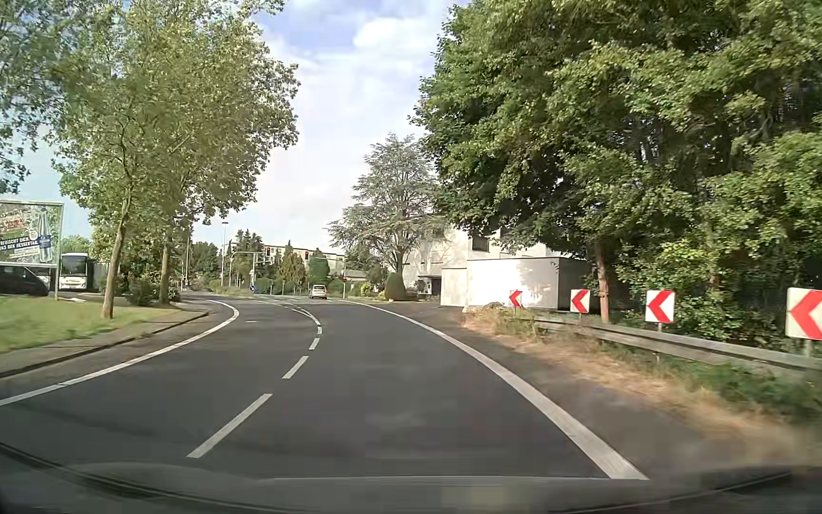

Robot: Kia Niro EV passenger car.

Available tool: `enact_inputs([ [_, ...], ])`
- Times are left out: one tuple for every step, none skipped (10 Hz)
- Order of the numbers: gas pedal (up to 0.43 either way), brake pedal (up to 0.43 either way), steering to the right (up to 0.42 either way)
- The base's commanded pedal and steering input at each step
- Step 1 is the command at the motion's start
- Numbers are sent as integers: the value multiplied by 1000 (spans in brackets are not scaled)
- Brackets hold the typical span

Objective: Follow the waypoints while adhering to traffic rules and regulations

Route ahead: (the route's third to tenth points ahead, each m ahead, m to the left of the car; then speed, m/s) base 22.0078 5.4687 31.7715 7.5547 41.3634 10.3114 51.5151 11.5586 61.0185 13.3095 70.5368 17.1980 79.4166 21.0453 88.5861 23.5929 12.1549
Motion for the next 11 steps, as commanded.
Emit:
enact_inputs([
  [0, 49, -32],
  [0, 67, -32],
  [0, 73, -32],
  [0, 73, -34],
  [0, 85, -35],
  [0, 98, -35],
  [0, 104, -34],
  [0, 110, -34],
  [0, 116, -34],
  [0, 116, -33],
  [0, 122, -32],
])
